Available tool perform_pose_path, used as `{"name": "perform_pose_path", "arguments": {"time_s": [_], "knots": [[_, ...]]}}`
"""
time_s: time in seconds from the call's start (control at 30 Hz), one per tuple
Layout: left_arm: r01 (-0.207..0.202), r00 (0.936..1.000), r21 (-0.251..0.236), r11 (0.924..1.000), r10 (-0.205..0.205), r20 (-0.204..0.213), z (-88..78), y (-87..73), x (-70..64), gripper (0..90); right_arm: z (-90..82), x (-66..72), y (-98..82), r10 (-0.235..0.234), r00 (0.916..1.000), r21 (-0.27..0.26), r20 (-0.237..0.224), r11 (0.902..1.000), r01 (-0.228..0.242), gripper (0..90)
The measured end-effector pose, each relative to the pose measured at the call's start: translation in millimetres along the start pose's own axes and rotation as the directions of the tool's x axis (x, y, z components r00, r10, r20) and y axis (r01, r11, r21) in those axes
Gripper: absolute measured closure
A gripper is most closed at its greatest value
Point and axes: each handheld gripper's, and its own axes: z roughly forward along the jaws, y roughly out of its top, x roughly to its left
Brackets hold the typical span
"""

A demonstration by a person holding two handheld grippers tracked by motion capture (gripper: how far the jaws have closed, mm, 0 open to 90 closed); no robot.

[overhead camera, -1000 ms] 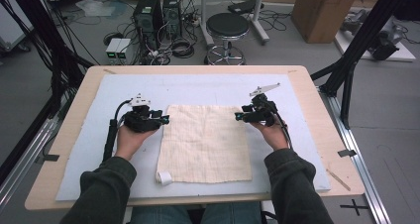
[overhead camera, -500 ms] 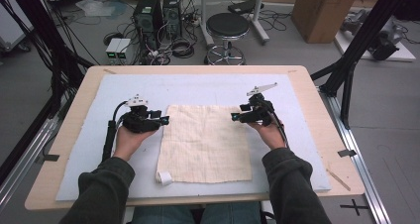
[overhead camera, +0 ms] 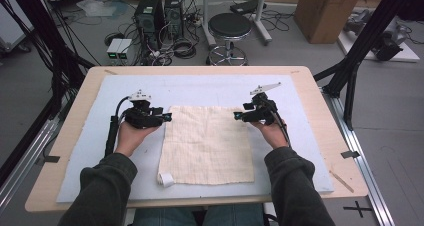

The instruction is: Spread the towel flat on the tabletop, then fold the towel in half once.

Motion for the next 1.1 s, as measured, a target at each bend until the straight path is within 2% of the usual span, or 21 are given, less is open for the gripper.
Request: {"name": "perform_pose_path", "arguments": {"time_s": [0.07,0.17,0.33,0.43,0.5,0.57,0.67,0.93,1.1], "knots": [[0.013,0.9999,-0.004,0.9999,-0.014,-0.001,2.3,0.1,1.4,49.8,-0.1,-2.4,-0.4,0.008,1.0000,-0.001,0.000,1.0000,-0.008,36.8],[0.020,0.9997,0.021,0.9996,-0.020,-0.013,7.5,-0.7,4.7,49.7,0.9,-5.9,-1.0,0.015,0.9999,0.000,0.002,0.9999,-0.015,36.9],[0.025,0.9993,0.027,0.9993,-0.024,-0.027,14.1,7.3,10.3,50.9,1.7,-10.2,0.6,0.026,0.9997,-0.003,0.000,0.9997,-0.026,37.6],[0.034,0.9989,0.021,0.9992,-0.033,-0.033,17.5,13.5,13.7,52.0,0.3,-14.0,5.8,0.028,0.9996,0.005,0.011,0.9996,-0.028,37.7],[0.035,0.9987,0.050,0.9981,-0.033,-0.039,21.7,16.0,16.7,52.1,-0.3,-18.4,9.5,0.040,0.9990,-0.002,0.020,0.9992,-0.040,38.2],[0.047,0.9977,0.051,0.9976,-0.044,-0.052,26.2,16.8,18.7,52.2,0.8,-22.4,11.3,0.057,0.9978,-0.003,0.035,0.9984,-0.057,39.0],[0.076,0.9943,0.039,0.9963,-0.073,-0.077,33.0,14.8,21.7,52.6,5.2,-26.1,10.4,0.071,0.9959,0.000,0.055,0.9974,-0.072,40.8],[0.106,0.9842,0.046,0.9933,-0.098,-0.147,51.8,6.6,26.7,53.6,20.7,-34.4,4.9,0.100,0.9922,0.038,0.075,0.9940,-0.103,44.4],[0.128,0.9784,0.078,0.9886,-0.113,-0.173,62.9,-0.1,30.8,53.5,25.0,-41.2,0.5,0.123,0.9858,0.059,0.113,0.9896,-0.131,47.6]]}}
